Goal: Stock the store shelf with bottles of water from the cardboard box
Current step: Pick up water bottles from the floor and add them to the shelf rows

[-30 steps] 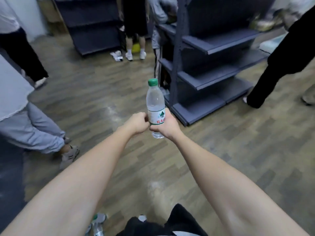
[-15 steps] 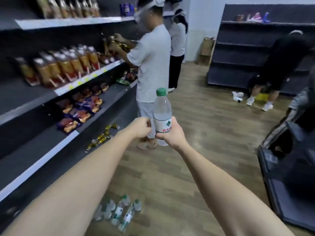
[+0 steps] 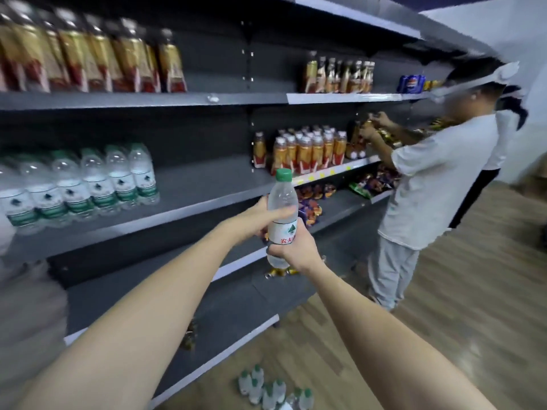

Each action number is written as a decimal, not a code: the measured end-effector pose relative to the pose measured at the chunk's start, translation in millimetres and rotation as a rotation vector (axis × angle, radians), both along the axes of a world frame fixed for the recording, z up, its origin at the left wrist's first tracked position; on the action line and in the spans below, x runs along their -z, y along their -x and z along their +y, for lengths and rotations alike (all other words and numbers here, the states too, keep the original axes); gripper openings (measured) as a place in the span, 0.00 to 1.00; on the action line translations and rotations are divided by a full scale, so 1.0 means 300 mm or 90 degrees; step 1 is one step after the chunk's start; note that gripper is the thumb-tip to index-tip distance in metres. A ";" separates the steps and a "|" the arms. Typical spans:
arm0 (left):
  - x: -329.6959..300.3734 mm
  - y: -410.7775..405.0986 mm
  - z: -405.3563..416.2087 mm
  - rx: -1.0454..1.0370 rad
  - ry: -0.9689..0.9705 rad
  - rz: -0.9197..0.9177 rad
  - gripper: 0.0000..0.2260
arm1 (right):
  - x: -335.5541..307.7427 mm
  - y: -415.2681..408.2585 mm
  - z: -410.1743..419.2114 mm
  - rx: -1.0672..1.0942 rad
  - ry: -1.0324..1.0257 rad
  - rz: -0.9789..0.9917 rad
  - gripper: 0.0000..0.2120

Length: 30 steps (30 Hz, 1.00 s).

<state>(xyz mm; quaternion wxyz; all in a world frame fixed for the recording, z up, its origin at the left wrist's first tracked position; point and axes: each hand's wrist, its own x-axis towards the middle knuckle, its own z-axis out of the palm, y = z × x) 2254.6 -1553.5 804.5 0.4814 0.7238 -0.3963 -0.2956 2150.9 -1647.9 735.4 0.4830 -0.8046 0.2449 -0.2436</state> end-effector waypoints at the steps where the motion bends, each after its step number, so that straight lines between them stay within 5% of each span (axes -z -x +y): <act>1: -0.002 -0.055 0.042 -0.045 0.037 0.017 0.33 | -0.002 -0.078 0.047 -0.017 0.001 -0.008 0.25; 9: 0.002 -0.431 0.339 -0.393 0.064 -0.171 0.33 | -0.025 -0.578 0.351 -0.147 0.006 -0.012 0.31; 13: -0.001 -0.601 0.481 -0.468 0.030 -0.223 0.38 | -0.045 -0.755 0.483 -0.207 0.018 0.004 0.34; 18: -0.037 -0.775 0.599 -0.521 -0.006 -0.250 0.30 | -0.096 -0.965 0.572 -0.307 0.027 0.049 0.39; 22: -0.034 -0.916 0.695 -0.571 -0.010 -0.267 0.40 | -0.118 -1.128 0.609 -0.394 0.044 0.082 0.35; 30: -0.025 -1.140 0.943 -0.691 -0.051 -0.278 0.42 | -0.084 -1.463 0.748 -0.578 0.161 0.141 0.23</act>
